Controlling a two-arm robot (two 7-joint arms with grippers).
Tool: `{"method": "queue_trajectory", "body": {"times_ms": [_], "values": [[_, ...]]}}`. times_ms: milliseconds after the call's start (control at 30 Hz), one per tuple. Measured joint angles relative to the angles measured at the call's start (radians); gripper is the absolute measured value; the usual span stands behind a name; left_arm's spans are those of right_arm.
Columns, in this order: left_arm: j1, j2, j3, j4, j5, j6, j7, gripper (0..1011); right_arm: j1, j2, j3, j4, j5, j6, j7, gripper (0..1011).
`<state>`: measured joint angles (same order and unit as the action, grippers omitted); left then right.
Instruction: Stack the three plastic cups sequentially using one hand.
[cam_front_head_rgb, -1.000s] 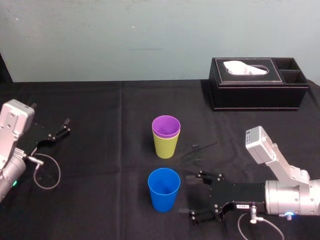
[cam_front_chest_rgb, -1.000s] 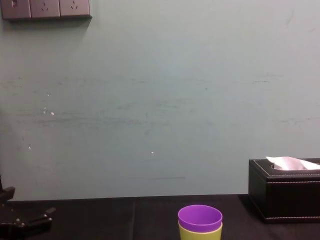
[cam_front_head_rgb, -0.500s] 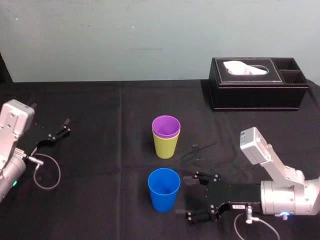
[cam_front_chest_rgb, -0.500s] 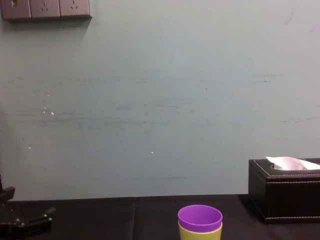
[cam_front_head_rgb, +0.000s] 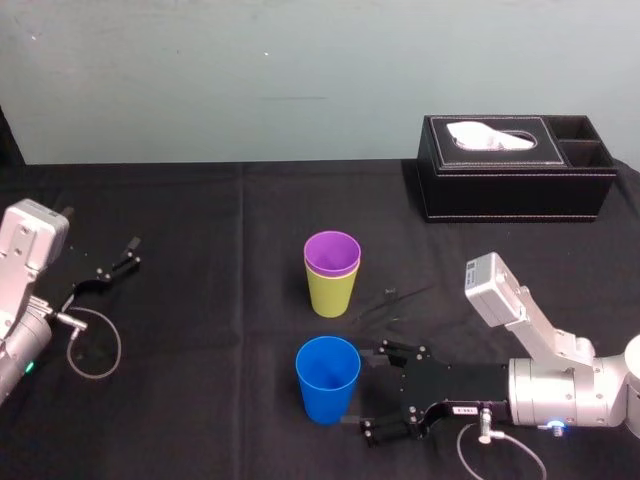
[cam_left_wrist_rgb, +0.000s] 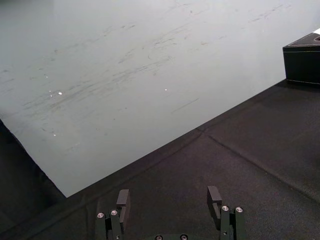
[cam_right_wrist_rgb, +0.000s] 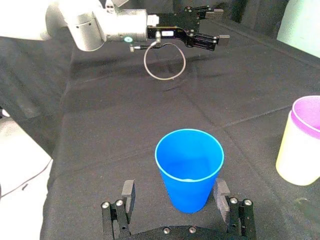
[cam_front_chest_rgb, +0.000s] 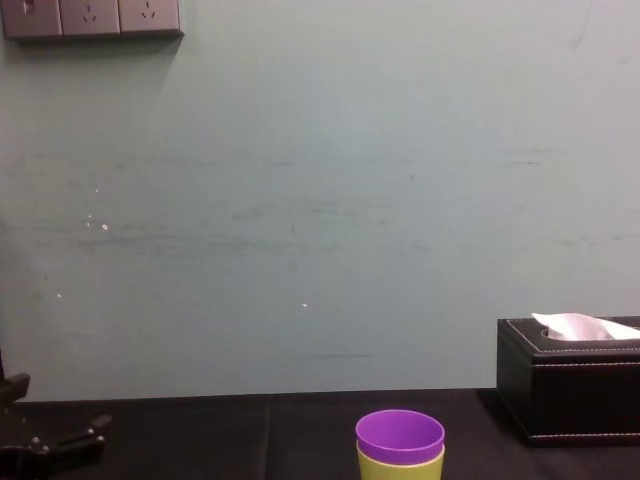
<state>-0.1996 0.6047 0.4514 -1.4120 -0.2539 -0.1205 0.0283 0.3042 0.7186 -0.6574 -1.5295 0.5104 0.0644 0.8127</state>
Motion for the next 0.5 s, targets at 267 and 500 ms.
{"method": "queue_trajectory", "body": {"times_ms": [267, 500], "values": [[0.0, 0.0, 0.0, 0.0, 0.0, 0.0, 0.0, 1010, 0.008, -0.015, -0.007, 0.008, -0.008, 0.001, -0.003, 1003], [0.0, 0.0, 0.0, 0.0, 0.0, 0.0, 0.0, 1010, 0.017, -0.027, -0.014, 0.013, -0.016, 0.003, -0.006, 1003]]}}
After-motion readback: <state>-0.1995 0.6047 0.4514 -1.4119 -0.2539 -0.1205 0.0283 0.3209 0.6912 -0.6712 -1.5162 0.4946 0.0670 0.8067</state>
